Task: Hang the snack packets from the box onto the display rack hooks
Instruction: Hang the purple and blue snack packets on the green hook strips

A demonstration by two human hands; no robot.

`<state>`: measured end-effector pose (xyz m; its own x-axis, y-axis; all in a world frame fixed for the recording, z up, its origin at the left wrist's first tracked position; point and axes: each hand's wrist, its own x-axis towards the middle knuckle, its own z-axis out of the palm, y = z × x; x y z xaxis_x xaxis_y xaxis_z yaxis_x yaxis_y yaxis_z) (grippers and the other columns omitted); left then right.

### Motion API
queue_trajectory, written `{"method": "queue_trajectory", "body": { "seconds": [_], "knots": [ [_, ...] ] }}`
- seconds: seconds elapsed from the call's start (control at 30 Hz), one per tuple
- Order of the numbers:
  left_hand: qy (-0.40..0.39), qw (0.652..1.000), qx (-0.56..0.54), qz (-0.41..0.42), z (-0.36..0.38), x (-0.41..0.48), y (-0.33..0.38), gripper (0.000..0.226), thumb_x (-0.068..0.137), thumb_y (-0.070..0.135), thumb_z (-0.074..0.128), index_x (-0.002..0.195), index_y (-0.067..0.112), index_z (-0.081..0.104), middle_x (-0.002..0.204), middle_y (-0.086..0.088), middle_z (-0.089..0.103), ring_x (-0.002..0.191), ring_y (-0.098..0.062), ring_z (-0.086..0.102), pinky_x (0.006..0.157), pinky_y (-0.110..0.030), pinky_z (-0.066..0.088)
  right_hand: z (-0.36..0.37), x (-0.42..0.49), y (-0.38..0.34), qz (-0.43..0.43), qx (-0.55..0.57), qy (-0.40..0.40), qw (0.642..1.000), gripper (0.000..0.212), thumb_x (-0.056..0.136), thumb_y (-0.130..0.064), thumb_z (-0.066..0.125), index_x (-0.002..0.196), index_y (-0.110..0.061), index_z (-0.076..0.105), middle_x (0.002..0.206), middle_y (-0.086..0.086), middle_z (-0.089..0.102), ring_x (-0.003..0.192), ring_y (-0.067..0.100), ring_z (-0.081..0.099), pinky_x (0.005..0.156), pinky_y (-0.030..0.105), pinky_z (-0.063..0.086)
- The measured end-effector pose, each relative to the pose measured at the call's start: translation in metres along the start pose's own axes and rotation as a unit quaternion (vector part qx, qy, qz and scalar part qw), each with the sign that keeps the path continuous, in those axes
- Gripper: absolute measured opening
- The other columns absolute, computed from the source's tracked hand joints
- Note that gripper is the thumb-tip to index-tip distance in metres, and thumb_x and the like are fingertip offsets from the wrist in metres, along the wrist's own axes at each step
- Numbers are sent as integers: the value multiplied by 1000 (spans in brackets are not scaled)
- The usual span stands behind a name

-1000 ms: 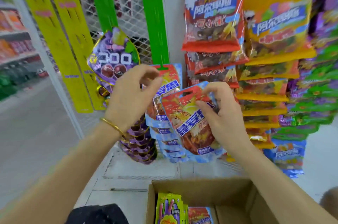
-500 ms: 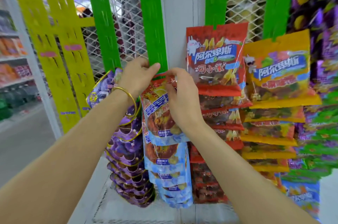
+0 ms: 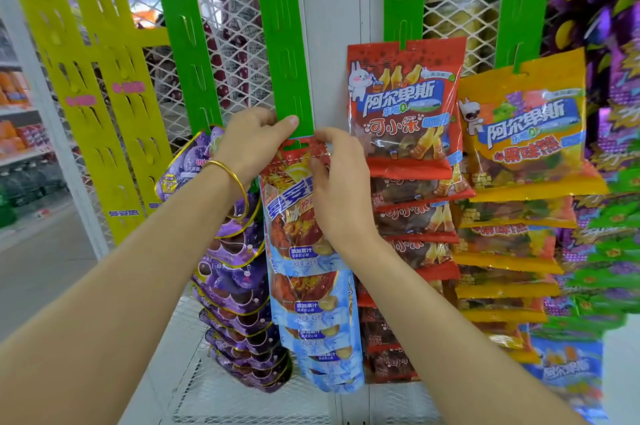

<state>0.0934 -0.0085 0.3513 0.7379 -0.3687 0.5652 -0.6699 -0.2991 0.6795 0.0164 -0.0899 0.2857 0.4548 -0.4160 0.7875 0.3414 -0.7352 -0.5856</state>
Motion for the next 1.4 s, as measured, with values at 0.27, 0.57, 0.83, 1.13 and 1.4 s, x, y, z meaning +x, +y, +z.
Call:
{"method": "queue_trajectory", "body": {
  "seconds": [0.27, 0.57, 0.83, 1.13, 1.4],
  "knots": [
    [6, 1000, -14, 19, 0, -4, -3, 32, 90, 31, 56, 74, 5, 52, 73, -13, 44, 67, -17, 41, 60, -29, 33, -1, -16, 10, 14, 10, 3, 1000, 31, 92, -2, 50, 123, -7, 49, 114, 3, 49, 90, -10, 32, 79, -7, 24],
    [5, 999, -38, 31, 0, -6, -7, 38, 92, 26, 56, 60, 11, 40, 67, -11, 39, 67, -18, 41, 69, -42, 46, 0, -22, 13, 27, 9, -12, 1000, 31, 92, -3, 51, 123, -8, 49, 112, 1, 48, 89, -9, 33, 78, -5, 26],
    [42, 997, -7, 64, 4, -29, -22, 35, 88, 15, 60, 122, 7, 54, 112, -7, 59, 97, -14, 57, 86, -18, 48, -10, -37, 12, 23, -18, -3, 1000, 31, 92, -8, 54, 122, -15, 50, 110, 1, 52, 86, -4, 37, 76, 2, 32],
    [79, 976, -54, 195, 35, -169, -43, 26, 84, 17, 59, 110, 22, 56, 108, 4, 54, 99, -16, 55, 82, -30, 48, -56, -108, 28, 8, -72, -30, 997, 28, 89, -9, 58, 115, -17, 55, 107, -6, 45, 75, 7, 53, 63, 20, 46],
    [-302, 952, 10, -59, 124, -296, -155, 18, 81, 18, 63, 92, 32, 57, 86, 16, 55, 79, 3, 55, 73, -23, 44, -73, -277, 170, 291, -111, -366, 877, 15, 89, -9, 59, 103, -5, 63, 92, 9, 63, 75, 18, 58, 66, 19, 37]
  ]
}}
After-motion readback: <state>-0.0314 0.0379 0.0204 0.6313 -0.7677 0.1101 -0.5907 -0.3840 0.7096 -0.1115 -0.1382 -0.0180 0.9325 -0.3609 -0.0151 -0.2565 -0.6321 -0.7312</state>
